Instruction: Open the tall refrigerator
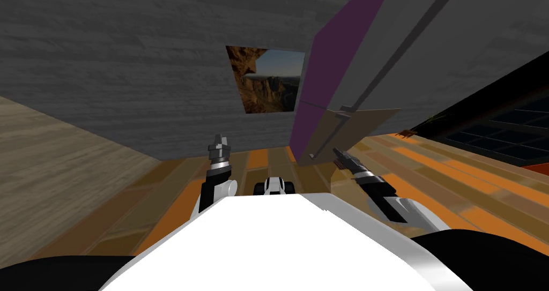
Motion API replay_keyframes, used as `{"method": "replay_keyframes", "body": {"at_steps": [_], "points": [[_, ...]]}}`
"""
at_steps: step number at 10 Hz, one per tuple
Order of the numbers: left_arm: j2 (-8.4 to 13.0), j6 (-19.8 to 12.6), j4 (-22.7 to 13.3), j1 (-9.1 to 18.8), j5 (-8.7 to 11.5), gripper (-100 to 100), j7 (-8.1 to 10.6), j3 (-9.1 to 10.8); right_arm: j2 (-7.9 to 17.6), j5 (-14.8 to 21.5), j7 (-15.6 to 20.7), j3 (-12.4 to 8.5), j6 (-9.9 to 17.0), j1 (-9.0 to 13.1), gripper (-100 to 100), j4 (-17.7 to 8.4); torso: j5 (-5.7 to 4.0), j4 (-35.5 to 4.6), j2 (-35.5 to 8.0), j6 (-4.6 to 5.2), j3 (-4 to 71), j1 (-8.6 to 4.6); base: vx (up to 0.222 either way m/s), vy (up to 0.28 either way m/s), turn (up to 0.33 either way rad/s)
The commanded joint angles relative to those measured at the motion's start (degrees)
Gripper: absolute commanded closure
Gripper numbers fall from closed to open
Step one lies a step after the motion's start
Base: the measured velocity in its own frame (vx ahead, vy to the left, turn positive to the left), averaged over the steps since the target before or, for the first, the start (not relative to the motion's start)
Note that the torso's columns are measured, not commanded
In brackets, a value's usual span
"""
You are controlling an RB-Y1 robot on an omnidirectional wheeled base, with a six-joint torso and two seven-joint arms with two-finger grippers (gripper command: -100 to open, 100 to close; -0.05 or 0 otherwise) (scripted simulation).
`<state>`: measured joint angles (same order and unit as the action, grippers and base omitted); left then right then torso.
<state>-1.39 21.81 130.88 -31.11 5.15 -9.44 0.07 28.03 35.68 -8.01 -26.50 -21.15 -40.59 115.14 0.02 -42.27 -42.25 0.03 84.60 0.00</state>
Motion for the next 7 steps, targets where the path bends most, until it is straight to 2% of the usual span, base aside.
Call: {"method": "replay_keyframes", "body": {"at_steps": [1,2,3,4,5,7], "points": [[0.00,0.00,0.00,0.01,0.00,0,0.00,0.00,1.19,3.62,-0.08,-2.27,0.79,-0.92,-100,-1.02,-0.03,-0.03,-0.05,-0.06,-0.04,-0.03,0.038,0.086,0.060],[0.00,0.00,0.00,0.00,0.00,0,0.00,0.00,2.28,5.72,-0.23,-4.27,1.45,-1.73,-100,-2.02,-0.04,-0.04,-0.10,0.00,-0.08,-0.10,0.036,0.081,0.112],[0.00,0.00,0.00,0.01,0.00,0,0.00,0.00,2.28,6.21,-0.23,-4.27,1.45,-1.73,-100,-2.02,-0.04,-0.04,-0.08,-0.04,-0.07,-0.08,0.034,0.067,0.080],[0.00,0.00,0.00,0.00,0.00,0,0.00,0.00,3.33,8.38,-0.31,-6.21,2.15,-2.52,-100,-3.03,-0.03,-0.03,-0.07,-0.02,-0.06,-0.07,0.051,0.081,0.136],[0.00,0.00,0.00,0.00,0.00,0,0.00,0.00,3.33,8.79,-0.31,-6.21,2.15,-2.52,-100,-3.03,-0.01,-0.01,0.01,-0.05,-0.01,0.02,0.043,0.064,0.077],[0.00,0.00,0.00,0.00,0.00,0,0.00,0.00,5.24,12.74,-0.29,-9.92,3.71,-4.07,-100,-5.07,-0.01,-0.01,0.02,-0.05,0.00,0.02,0.065,0.084,0.168]]}}
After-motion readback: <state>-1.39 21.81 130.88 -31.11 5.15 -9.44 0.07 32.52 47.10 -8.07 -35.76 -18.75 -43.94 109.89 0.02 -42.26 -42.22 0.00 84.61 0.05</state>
